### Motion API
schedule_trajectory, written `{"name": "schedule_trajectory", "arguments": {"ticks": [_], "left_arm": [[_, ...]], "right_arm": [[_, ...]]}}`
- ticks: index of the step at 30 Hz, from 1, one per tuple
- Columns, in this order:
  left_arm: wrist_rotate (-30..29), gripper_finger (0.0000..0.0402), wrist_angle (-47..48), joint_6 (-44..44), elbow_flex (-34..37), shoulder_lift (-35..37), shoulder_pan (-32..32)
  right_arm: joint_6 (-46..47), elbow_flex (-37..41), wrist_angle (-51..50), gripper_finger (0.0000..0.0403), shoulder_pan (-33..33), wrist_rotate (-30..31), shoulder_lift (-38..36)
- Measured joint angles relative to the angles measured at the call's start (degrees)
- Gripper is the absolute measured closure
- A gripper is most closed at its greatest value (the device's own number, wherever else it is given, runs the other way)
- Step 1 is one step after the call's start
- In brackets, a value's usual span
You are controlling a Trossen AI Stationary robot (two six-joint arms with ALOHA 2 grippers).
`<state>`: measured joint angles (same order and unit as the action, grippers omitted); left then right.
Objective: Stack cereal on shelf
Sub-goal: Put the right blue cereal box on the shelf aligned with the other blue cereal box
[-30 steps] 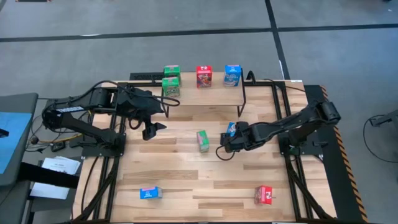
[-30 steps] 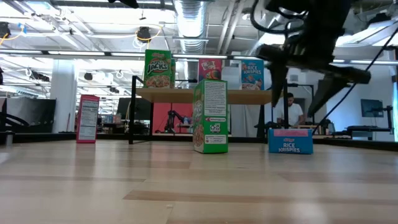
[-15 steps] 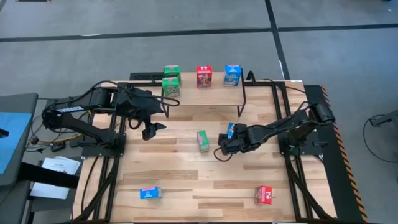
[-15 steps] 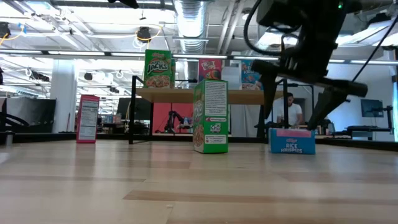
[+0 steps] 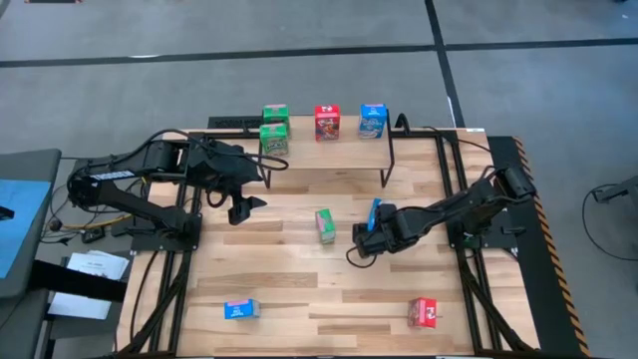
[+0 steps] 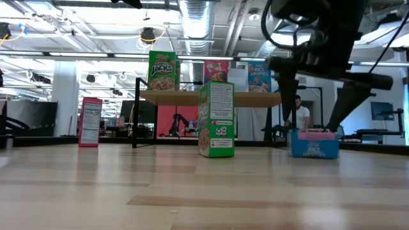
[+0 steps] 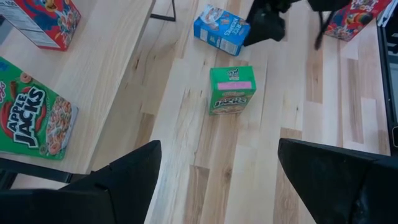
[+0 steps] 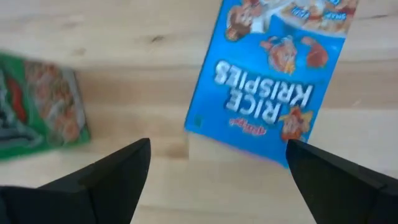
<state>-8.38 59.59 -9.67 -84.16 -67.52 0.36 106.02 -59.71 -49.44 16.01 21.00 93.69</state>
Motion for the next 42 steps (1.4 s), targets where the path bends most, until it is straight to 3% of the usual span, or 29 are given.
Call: {"name": "schedule_trajectory", "arguments": {"ticks": [7,14,28,34,42], "left_arm": [[0.0,0.0089,0.0,0.0,0.0,0.0,0.0],[0.0,0.0089,0.0,0.0,0.0,0.0,0.0],[0.0,0.0089,0.0,0.0,0.0,0.0,0.0],[0.0,0.0089,0.0,0.0,0.0,0.0,0.0],[0.0,0.0089,0.0,0.0,0.0,0.0,0.0]], "right_arm": [[-12.5,-0.4,-0.7,0.0004,0.7,3.1,0.2],[-22.4,-0.4,0.1,0.0004,0.7,-0.2,0.2],[-53.1,-0.4,0.4,0.0018,-0.4,-1.9,0.4],[-58.7,-0.5,0.3,0.0035,0.3,-4.7,4.3],[-60.5,-7.0,-7.8,0.0066,2.3,-1.4,12.6]]}}
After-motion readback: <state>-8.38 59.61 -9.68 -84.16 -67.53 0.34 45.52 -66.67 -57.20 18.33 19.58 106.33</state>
